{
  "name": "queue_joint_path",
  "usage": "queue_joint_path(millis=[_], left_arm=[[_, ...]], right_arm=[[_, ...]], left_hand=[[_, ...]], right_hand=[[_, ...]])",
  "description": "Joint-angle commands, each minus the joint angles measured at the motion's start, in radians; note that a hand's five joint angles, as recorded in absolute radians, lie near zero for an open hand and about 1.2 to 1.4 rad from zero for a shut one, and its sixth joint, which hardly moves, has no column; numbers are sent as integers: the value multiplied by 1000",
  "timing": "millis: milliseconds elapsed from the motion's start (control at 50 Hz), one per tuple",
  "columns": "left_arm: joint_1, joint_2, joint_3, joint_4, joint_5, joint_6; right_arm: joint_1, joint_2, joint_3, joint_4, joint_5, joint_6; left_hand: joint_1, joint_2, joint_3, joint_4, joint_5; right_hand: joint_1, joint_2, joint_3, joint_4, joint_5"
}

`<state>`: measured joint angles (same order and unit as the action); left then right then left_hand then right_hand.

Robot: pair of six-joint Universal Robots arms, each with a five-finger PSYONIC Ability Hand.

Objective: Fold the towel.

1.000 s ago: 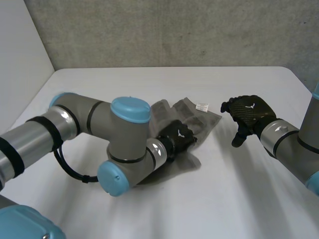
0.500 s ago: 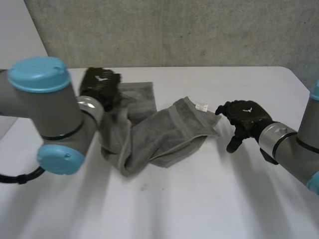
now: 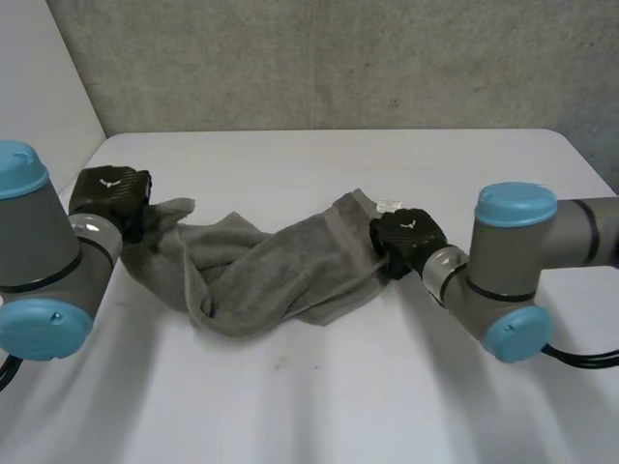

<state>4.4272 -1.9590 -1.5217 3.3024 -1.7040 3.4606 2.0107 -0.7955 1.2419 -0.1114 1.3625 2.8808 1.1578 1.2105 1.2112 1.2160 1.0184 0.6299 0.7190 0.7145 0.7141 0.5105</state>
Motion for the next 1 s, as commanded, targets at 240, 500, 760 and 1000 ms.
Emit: queue_joint_path(millis=[240, 500, 760, 1000], left_arm=[[14, 112, -35, -7, -3, -90], [-5, 281, -143, -10, 4, -298], [-11, 111, -190, 3, 67, -356], [-11, -110, 330, 19, 156, -357]], right_arm=[[-120, -419, 77, 26, 41, -174], [-242, -616, 70, 453, 41, -547], [-222, -423, 61, 558, 55, -626], [-119, -162, -460, 168, 225, -615]], left_hand=[[238, 186, 185, 180, 203], [238, 186, 185, 180, 203], [238, 186, 185, 180, 203], [238, 186, 185, 180, 203]], right_hand=[[766, 677, 682, 682, 711], [766, 677, 682, 682, 711], [766, 677, 682, 682, 711], [766, 677, 682, 682, 711]])
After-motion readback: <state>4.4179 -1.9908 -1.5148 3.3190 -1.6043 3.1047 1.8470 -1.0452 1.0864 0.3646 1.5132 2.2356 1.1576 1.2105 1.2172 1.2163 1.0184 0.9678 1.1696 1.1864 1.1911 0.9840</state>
